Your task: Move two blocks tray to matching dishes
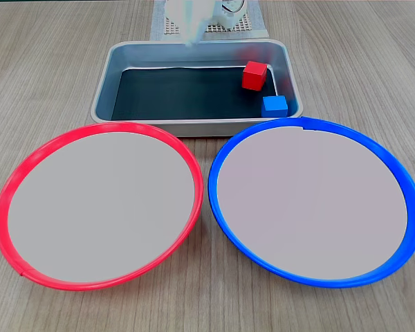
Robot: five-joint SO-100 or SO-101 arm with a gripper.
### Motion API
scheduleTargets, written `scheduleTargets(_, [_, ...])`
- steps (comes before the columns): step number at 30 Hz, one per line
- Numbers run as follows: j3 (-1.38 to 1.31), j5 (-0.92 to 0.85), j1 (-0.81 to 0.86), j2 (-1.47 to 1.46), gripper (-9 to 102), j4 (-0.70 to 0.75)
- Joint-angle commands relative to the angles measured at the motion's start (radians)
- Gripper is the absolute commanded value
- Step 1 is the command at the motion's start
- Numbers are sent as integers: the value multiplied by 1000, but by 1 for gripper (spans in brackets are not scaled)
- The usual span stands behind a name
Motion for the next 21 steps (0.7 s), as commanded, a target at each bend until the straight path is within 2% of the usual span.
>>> scheduleTargets(1, [-270,-121,-6,-206,4,218])
scheduleTargets(4, [-362,-170,-80,-318,13,285])
scheduleTargets(6, [-337,-219,-123,-350,20,278])
scheduleTargets(9, [-256,-279,-170,-391,24,221])
scheduleTargets(13, [-161,-327,-227,-497,25,86])
scheduleTargets(16, [-155,-298,-265,-572,24,14])
scheduleTargets(21, [-215,-245,-319,-667,24,-9])
